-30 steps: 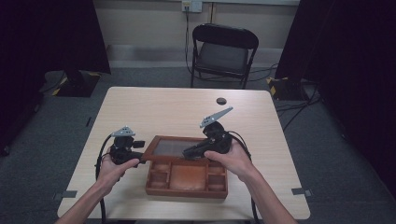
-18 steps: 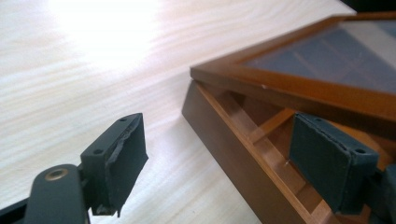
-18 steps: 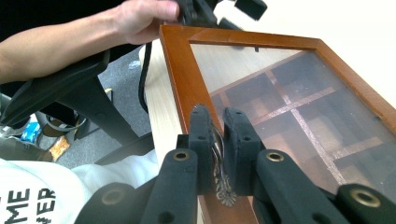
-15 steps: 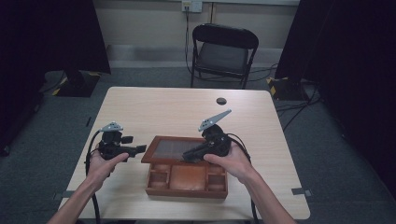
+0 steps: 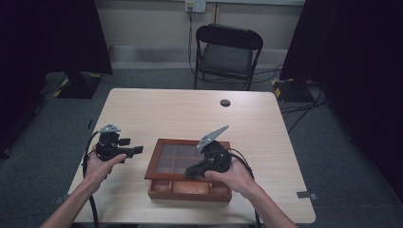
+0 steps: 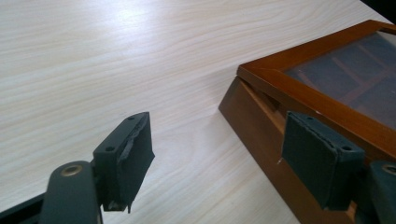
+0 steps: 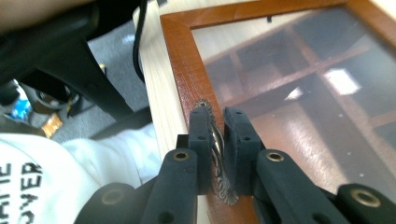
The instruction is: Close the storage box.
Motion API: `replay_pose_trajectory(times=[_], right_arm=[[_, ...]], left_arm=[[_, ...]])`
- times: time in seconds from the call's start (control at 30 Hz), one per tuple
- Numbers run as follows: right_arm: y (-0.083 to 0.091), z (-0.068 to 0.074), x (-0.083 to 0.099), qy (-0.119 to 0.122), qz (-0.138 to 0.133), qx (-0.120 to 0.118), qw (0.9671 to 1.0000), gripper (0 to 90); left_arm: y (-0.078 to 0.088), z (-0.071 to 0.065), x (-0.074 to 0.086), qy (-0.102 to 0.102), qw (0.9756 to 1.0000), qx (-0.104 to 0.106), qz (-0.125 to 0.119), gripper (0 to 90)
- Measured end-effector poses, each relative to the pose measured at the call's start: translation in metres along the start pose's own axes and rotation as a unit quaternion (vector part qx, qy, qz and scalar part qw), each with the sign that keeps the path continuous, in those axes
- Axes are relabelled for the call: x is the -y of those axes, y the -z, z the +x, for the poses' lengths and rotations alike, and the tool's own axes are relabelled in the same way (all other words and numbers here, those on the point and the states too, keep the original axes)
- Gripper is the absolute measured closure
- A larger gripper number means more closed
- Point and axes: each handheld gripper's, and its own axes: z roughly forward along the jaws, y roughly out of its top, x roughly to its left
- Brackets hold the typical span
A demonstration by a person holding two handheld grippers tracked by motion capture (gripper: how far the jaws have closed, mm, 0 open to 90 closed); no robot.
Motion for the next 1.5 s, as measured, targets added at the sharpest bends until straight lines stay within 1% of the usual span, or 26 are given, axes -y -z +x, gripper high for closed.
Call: replay_pose_trajectory(times=[0.07,0.1,0.13,0.23,0.33,0.37,0.4,0.57,0.6,0.7,0.73,0.8,0.87,0.9,0.93,1.0,1.07,1.1,1.13,1.2,1.23,1.27,1.33,1.37,1.43,1.5], right_arm=[[-0.005,0.001,0.004,0.001,0.008,0.001,1.0000,82.7],[-0.008,0.000,0.006,0.002,0.008,-0.002,1.0000,82.7],[-0.009,0.000,0.008,0.000,0.010,-0.003,0.9999,82.7],[-0.014,-0.001,0.014,-0.007,0.009,-0.008,0.9999,82.7],[-0.021,-0.002,0.019,-0.009,0.021,-0.005,0.9997,82.7],[-0.023,-0.001,0.020,-0.007,0.026,-0.003,0.9996,82.7],[-0.026,-0.002,0.021,-0.005,0.030,-0.002,0.9995,82.8],[-0.036,-0.004,0.028,-0.010,0.044,0.000,0.9990,82.9],[-0.037,-0.004,0.029,-0.009,0.046,-0.001,0.9989,82.9],[-0.043,-0.004,0.032,-0.005,0.052,0.004,0.9986,83.0],[-0.044,-0.004,0.033,0.000,0.047,0.002,0.9989,83.0],[-0.043,-0.003,0.035,-0.001,0.040,0.006,0.9992,82.9],[-0.043,-0.003,0.037,-0.007,0.030,0.006,0.9995,82.1],[-0.042,-0.005,0.038,-0.012,0.023,-0.001,0.9997,78.7],[-0.040,-0.006,0.038,-0.018,0.017,-0.001,0.9997,73.1],[-0.033,-0.008,0.037,-0.030,-0.004,0.005,0.9995,69.7],[-0.023,-0.010,0.036,-0.040,-0.033,0.011,0.9986,64.1],[-0.016,-0.011,0.036,-0.047,-0.048,0.014,0.9976,61.4],[-0.011,-0.012,0.037,-0.049,-0.058,0.018,0.9970,58.8],[0.000,-0.015,0.040,-0.059,-0.075,0.045,0.9944,52.1],[0.006,-0.017,0.043,-0.066,-0.081,0.058,0.9929,50.2],[0.012,-0.020,0.046,-0.073,-0.091,0.070,0.9907,48.3],[0.024,-0.025,0.055,-0.094,-0.109,0.093,0.9852,44.8],[0.032,-0.029,0.061,-0.106,-0.117,0.108,0.9816,42.5],[0.042,-0.035,0.071,-0.122,-0.119,0.134,0.9763,38.7],[0.051,-0.041,0.082,-0.137,-0.121,0.163,0.9695,36.6]], left_arm=[[0.001,0.003,0.001,0.011,0.9999,-0.001,-0.007,23.9],[0.002,0.005,0.002,0.010,0.9999,-0.004,-0.006,23.9],[0.002,0.006,0.002,0.016,0.9998,-0.003,-0.010,23.8],[0.002,0.009,0.005,0.019,0.9998,-0.006,-0.007,23.5],[-0.001,0.010,0.007,0.026,0.9996,-0.006,-0.002,23.5],[-0.001,0.011,0.008,0.024,0.9997,-0.007,0.001,23.5],[-0.001,0.011,0.008,0.027,0.9996,-0.007,0.001,23.5],[-0.002,0.011,0.009,0.028,0.9996,-0.007,0.000,23.5],[-0.003,0.011,0.010,0.026,0.9996,-0.007,0.002,23.5],[-0.004,0.012,0.011,0.024,0.9997,-0.006,0.007,23.5],[-0.004,0.012,0.011,0.025,0.9996,-0.007,0.009,23.5],[-0.003,0.012,0.011,0.025,0.9996,-0.006,0.009,23.5],[-0.002,0.011,0.011,0.024,0.9996,-0.006,0.009,23.5],[-0.002,0.011,0.011,0.024,0.9996,-0.007,0.011,23.5],[-0.002,0.011,0.010,0.024,0.9996,-0.008,0.011,23.5],[-0.001,0.010,0.010,0.023,0.9996,-0.008,0.011,23.4],[-0.001,0.008,0.009,0.020,0.9997,-0.006,0.013,23.4],[-0.001,0.007,0.009,0.020,0.9997,-0.004,0.013,23.3],[0.000,0.006,0.008,0.017,0.9998,-0.001,0.015,23.0],[0.000,0.001,0.006,0.011,0.9998,0.000,0.015,22.9],[0.000,-0.002,0.005,0.008,0.9999,0.001,0.014,22.9],[0.001,-0.003,0.004,0.001,0.9999,0.003,0.016,22.9],[0.002,-0.007,0.004,-0.010,0.9997,0.005,0.020,22.9],[0.002,-0.007,0.004,-0.013,0.9996,0.004,0.023,22.8],[0.002,-0.006,0.006,-0.014,0.9995,-0.002,0.027,22.7],[0.001,-0.004,0.008,-0.017,0.9991,-0.002,0.038,22.6]])
